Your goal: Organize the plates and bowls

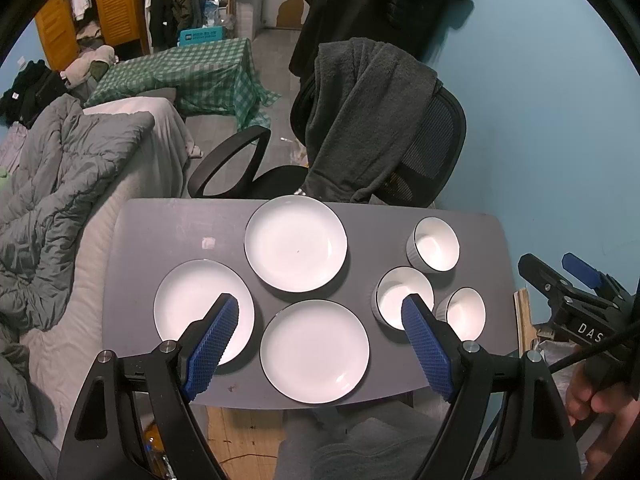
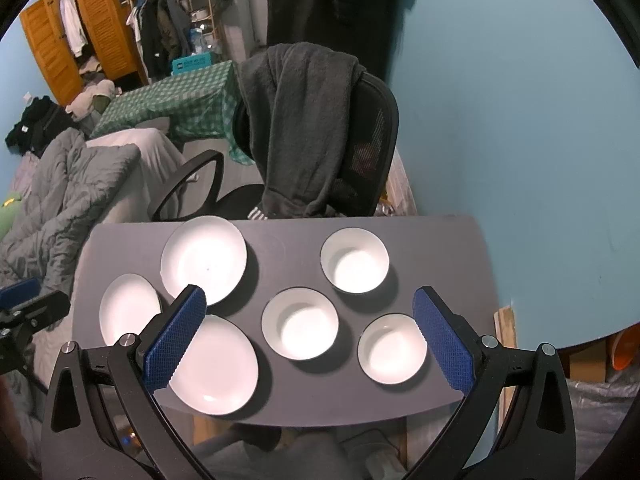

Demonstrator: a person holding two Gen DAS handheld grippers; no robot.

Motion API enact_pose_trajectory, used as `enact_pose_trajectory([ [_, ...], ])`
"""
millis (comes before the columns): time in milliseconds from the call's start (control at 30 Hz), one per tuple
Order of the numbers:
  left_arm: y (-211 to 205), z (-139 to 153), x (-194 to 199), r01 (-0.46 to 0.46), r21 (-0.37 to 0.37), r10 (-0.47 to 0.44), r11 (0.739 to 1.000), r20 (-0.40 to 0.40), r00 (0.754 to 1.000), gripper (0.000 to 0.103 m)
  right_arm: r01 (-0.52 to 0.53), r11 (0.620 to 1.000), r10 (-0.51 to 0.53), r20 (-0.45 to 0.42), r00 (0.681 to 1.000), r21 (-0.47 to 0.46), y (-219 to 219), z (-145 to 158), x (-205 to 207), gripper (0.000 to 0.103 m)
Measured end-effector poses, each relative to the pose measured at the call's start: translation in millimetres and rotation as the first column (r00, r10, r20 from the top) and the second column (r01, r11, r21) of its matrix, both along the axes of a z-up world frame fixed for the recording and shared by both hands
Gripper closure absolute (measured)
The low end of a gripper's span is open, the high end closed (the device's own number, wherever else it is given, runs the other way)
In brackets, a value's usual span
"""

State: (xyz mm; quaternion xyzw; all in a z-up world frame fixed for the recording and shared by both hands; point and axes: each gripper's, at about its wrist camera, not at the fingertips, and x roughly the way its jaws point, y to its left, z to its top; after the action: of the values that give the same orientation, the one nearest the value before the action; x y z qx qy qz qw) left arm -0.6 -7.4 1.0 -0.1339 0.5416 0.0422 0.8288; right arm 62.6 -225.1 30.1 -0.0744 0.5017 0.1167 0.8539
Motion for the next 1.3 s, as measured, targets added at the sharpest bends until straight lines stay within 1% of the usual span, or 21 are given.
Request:
enact_pose_trajectory([
  [800,1,-1,-2,-0.006,-0.004,0.006,1.0,0.001,1.0,0.018,-0.002,1.0,0.002,-0.003,1.0,-0.001,-1,-1,2,0.002],
  [1300,11,-4,-7,-0.017,-0.02,0.017,1.0,-0.004,1.0,0.018,-0.019,1.0,0.019,-0.017,1.0,0.002,7,-4,-3,0.002],
])
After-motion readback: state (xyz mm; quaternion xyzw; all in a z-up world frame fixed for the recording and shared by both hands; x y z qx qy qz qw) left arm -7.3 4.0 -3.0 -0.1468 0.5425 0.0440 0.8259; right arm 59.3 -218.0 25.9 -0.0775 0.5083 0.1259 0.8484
